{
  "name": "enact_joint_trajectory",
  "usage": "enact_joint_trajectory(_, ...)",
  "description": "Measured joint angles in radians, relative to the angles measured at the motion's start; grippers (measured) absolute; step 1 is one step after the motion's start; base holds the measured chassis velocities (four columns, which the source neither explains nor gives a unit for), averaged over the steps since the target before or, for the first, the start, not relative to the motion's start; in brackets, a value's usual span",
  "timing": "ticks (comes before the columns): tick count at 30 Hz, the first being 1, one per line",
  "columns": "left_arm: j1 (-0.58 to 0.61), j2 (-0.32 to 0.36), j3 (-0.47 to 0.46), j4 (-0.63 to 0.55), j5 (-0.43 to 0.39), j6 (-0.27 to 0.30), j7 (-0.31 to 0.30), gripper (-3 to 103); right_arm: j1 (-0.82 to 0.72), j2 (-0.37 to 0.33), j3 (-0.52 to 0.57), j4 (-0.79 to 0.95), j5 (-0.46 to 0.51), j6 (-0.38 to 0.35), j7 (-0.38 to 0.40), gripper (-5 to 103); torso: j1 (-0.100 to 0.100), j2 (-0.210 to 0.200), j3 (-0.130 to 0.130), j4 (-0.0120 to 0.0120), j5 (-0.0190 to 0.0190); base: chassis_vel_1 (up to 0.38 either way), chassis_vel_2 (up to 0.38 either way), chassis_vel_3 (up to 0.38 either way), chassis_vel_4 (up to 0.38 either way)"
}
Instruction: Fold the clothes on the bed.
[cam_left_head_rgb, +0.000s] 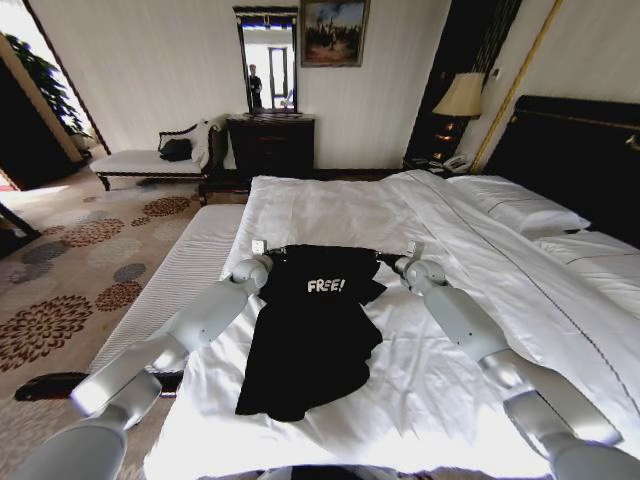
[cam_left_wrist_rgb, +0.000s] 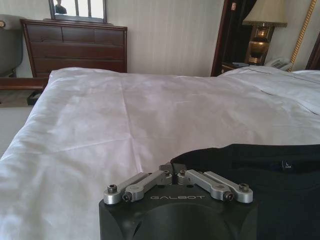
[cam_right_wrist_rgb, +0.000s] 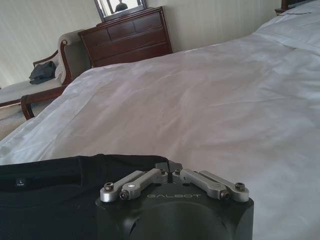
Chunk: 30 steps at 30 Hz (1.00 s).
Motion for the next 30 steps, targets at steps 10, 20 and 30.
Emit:
enact_joint_trajectory(10,-0.089,-0.114,-0.014,0.280,0.113,-0.067,0.112,0,0.124,0.192,0.014,-0.285,-0.152,0.108,-0.098,0,0.000,0.000,0.000,0.0010,-0.0002,0.000,0.000,0.000,0.000)
enact_joint_trajectory(20,-0.181,-0.257,-0.078,0.544,0.200,-0.091,0.156,0,0.178,0.265,0.044,-0.443,-0.263,0.154,-0.123,0,0.000,0.000,0.000,-0.0003,0.0003,0.000,0.000,0.000,0.000)
enact_joint_trajectory(30,-0.177,-0.267,-0.162,0.611,0.278,-0.097,0.150,0,0.204,0.296,0.091,-0.514,-0.309,0.176,-0.148,0,0.000,0.000,0.000,0.0000,-0.0001,0.000,0.000,0.000,0.000)
